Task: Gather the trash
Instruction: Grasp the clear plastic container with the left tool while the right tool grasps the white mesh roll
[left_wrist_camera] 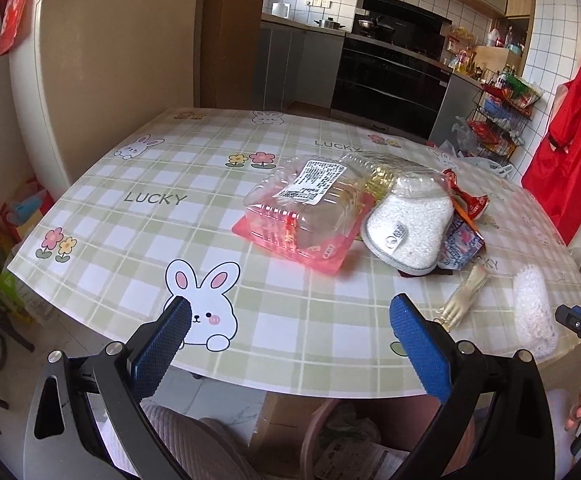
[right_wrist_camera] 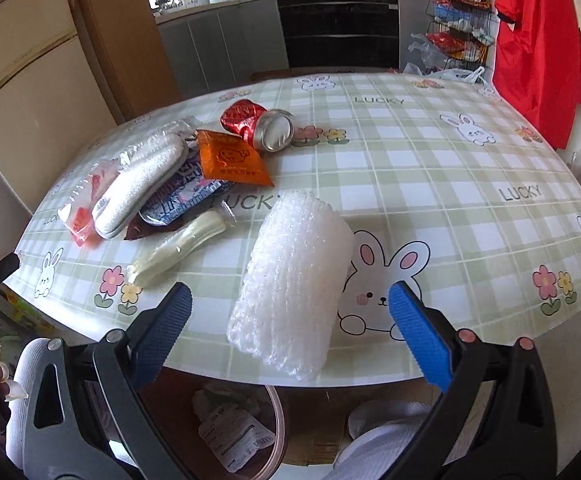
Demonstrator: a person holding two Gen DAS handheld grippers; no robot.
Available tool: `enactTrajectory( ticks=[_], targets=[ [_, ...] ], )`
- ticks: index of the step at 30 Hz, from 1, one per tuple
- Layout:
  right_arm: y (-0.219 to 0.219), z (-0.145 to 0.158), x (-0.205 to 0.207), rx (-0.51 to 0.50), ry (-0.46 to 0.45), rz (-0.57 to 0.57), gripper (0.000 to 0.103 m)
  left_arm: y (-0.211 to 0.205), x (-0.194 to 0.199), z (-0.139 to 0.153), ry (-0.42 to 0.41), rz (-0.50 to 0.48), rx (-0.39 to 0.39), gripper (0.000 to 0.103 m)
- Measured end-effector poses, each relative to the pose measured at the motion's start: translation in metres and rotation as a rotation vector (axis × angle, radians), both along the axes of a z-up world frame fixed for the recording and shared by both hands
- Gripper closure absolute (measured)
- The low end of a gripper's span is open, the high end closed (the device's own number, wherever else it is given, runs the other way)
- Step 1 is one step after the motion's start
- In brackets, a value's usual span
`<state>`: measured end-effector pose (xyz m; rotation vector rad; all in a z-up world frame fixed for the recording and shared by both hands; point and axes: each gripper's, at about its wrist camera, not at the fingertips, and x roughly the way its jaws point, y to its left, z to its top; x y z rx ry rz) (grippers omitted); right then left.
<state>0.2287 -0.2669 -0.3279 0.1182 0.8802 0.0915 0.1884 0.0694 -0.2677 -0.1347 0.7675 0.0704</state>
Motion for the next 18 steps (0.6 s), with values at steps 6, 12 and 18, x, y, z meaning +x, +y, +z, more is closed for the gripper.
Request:
enactTrajectory(
  ticks=[6,12,18],
  targets=[
    [-0.009,-0.025,0.026,0.079,0.076,-0.041,0.007,-0.004,0.024,-0.014,0.034,-0.073,0.126,0.006],
    [-0.001,-0.038,0.035,0.103,0.120,0.034,0.040,-0.020,0.056,-0.032,0.062,-0.150,0.285,0.006],
    [0.000,-0.032,0.036,0.131,0.087,0.055,0.057,-0.033,0.087,-0.047,0.097,-0.212,0.392,0.006]
  ],
)
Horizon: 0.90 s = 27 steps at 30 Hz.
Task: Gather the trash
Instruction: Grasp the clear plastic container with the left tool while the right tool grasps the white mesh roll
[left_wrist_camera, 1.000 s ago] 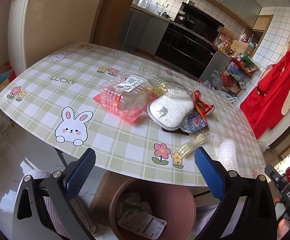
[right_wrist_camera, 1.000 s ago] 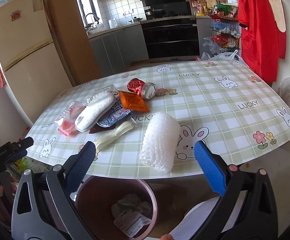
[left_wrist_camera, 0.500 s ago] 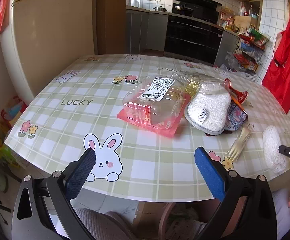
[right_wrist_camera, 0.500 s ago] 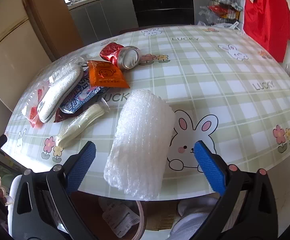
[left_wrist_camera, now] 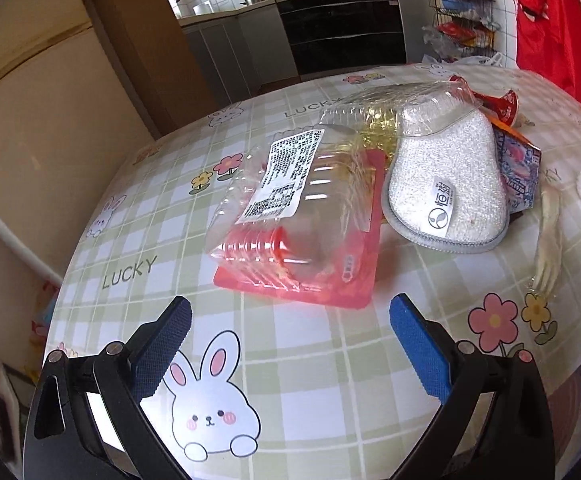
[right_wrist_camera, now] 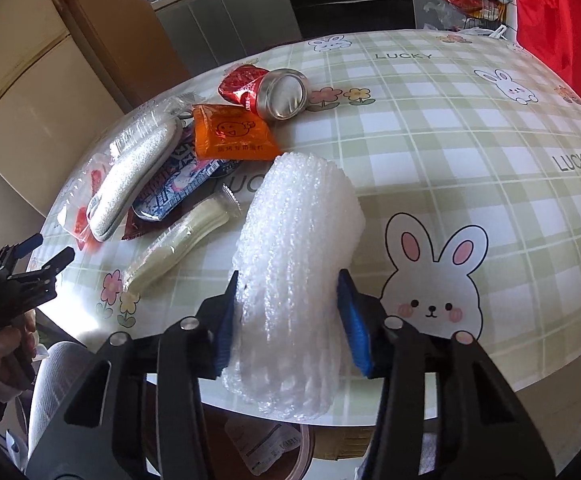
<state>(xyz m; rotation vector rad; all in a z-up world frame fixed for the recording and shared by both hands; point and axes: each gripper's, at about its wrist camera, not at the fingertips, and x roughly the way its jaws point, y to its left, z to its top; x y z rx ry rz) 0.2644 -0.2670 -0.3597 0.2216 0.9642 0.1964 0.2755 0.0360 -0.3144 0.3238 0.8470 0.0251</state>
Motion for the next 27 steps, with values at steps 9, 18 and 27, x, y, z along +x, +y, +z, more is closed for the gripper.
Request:
enactTrajectory(
  ticks=[9,18,27],
  targets=[
    [0.000,0.003,0.002,0.027,-0.012,0.015,0.061,-0.027,0.023,-0.016,0.014,-0.110,0.184,0.006],
    [0.002,0.006,0.001,0.054,-0.032,0.038,0.061,-0.027,0.039,-0.026,-0.008,-0.120,0.301,0.006],
    [0.000,0.008,-0.001,0.069,-0.041,0.035,0.063,-0.019,0.028,-0.001,-0.084,-0.118,0.185,0.029]
  ],
)
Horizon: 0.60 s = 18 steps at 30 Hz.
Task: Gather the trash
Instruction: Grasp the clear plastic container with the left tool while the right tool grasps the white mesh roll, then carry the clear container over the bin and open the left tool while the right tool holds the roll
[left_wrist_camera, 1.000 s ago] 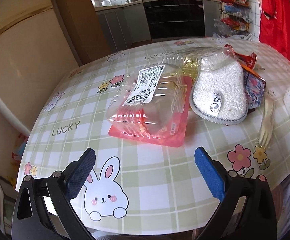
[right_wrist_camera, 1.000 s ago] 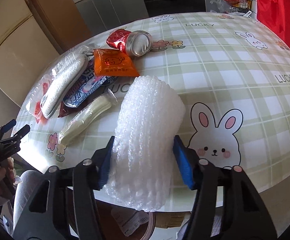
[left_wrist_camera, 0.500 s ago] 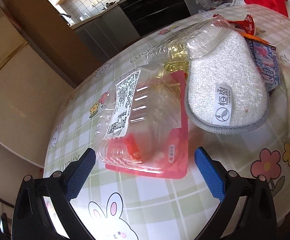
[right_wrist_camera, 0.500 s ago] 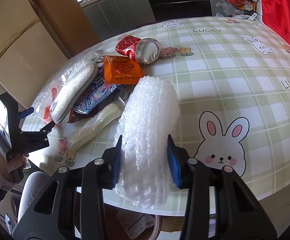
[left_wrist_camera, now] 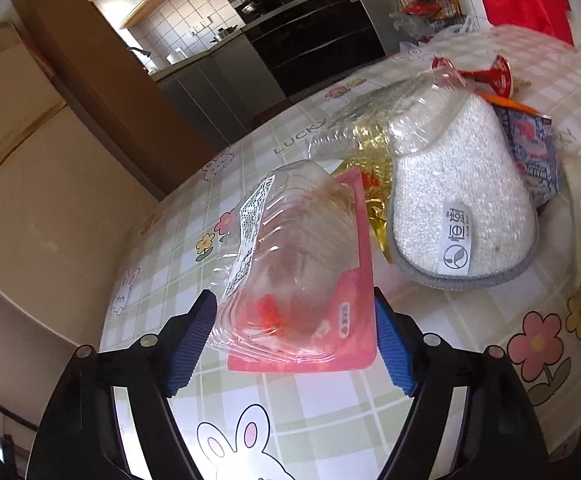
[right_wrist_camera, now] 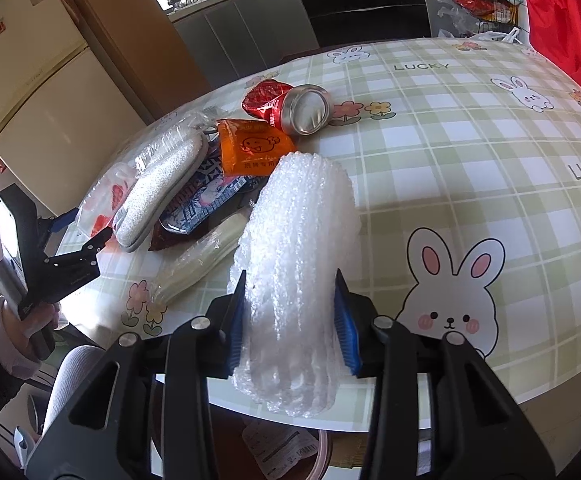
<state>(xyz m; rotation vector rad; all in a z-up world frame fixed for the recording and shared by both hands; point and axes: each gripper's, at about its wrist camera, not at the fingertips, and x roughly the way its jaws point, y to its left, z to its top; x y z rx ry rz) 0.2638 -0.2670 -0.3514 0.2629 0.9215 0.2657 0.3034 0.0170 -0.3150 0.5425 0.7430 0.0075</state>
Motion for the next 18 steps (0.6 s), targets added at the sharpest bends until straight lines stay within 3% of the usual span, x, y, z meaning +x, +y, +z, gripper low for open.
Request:
enactTrajectory(
  ticks=[6,11,18],
  targets=[
    [0.000,0.005,-0.001,-0.001,-0.014,-0.001,0.063,0.036,-0.008,0.032,-0.036,0.084,-0.225,0.029],
    [0.006,0.018,-0.004,0.001,-0.039,0.008,0.063,0.046,-0.022,0.060,-0.096,0.101,-0.274,0.029],
    [0.016,0.050,-0.016,0.012,-0.107,0.028,0.063,0.038,-0.053,0.102,-0.126,0.040,-0.394,0.029]
  ],
)
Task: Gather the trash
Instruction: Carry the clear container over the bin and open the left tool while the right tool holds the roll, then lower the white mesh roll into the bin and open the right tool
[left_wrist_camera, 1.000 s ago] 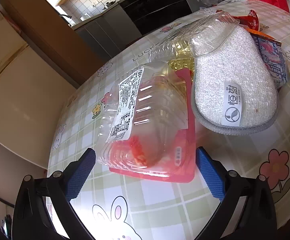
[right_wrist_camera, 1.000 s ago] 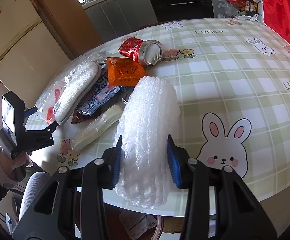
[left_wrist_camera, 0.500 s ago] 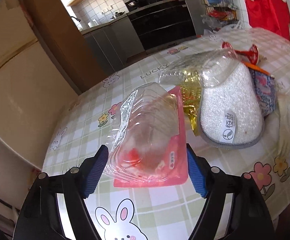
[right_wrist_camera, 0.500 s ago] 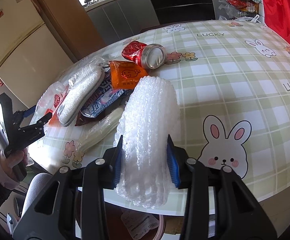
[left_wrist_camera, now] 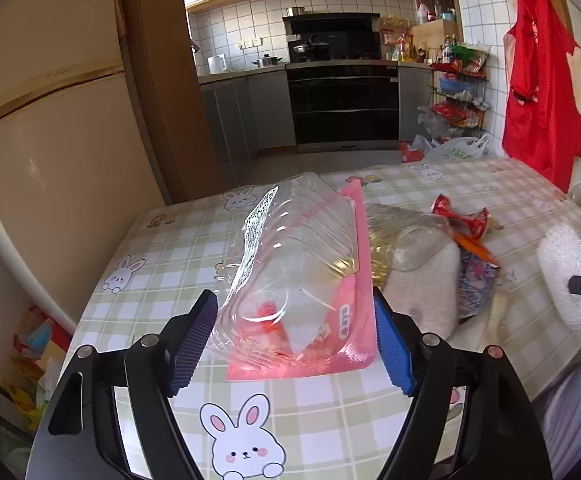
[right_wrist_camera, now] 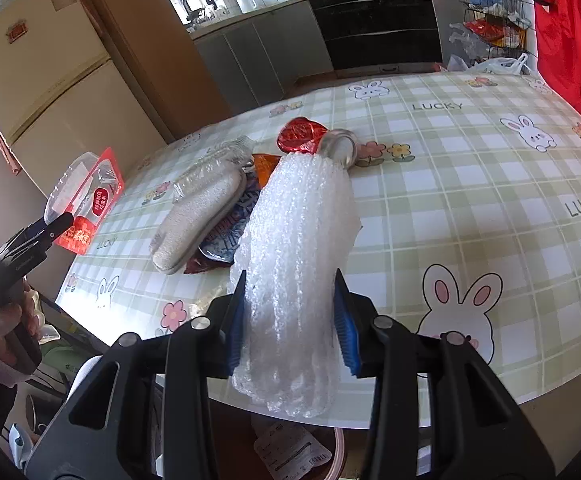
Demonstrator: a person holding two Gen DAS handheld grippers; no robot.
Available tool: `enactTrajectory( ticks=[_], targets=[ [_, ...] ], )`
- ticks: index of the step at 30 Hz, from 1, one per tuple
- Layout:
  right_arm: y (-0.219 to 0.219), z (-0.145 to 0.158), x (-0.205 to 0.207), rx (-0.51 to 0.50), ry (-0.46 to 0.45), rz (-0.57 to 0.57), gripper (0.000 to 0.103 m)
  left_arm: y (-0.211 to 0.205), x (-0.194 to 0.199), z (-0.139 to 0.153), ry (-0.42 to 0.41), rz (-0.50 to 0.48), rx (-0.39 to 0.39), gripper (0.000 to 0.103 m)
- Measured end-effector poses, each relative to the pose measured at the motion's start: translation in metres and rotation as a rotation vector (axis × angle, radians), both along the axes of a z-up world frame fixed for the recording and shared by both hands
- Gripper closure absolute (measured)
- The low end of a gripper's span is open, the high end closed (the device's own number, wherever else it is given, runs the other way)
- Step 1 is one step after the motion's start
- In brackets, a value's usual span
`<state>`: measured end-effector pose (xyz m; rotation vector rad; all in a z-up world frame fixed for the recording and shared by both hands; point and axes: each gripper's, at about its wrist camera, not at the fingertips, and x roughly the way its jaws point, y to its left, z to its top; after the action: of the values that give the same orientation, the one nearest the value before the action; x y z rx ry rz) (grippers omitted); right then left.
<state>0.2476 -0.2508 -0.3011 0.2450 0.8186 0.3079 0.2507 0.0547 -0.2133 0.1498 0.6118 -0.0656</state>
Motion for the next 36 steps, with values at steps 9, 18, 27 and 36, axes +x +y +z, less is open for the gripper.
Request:
enactTrajectory(
  ticks=[9,18,27,36],
  targets=[
    [0.011,0.064,-0.039,0.021,-0.139,0.027,0.062,-0.014,-0.059,0.038,0.068,-0.130,-0.295,0.029],
    [0.008,0.110,-0.087,0.027,-0.244,0.025,0.062,-0.027,-0.117,0.046,0.158,-0.224,-0.493,0.029],
    [0.005,0.127,-0.117,0.026,-0.283,0.008,0.062,-0.053,-0.146,0.049,0.202,-0.334,-0.494,0.056],
    [0.005,0.123,-0.114,0.020,-0.269,0.016,0.062,-0.056,-0.133,0.033,0.226,-0.310,-0.477,0.058]
  ],
)
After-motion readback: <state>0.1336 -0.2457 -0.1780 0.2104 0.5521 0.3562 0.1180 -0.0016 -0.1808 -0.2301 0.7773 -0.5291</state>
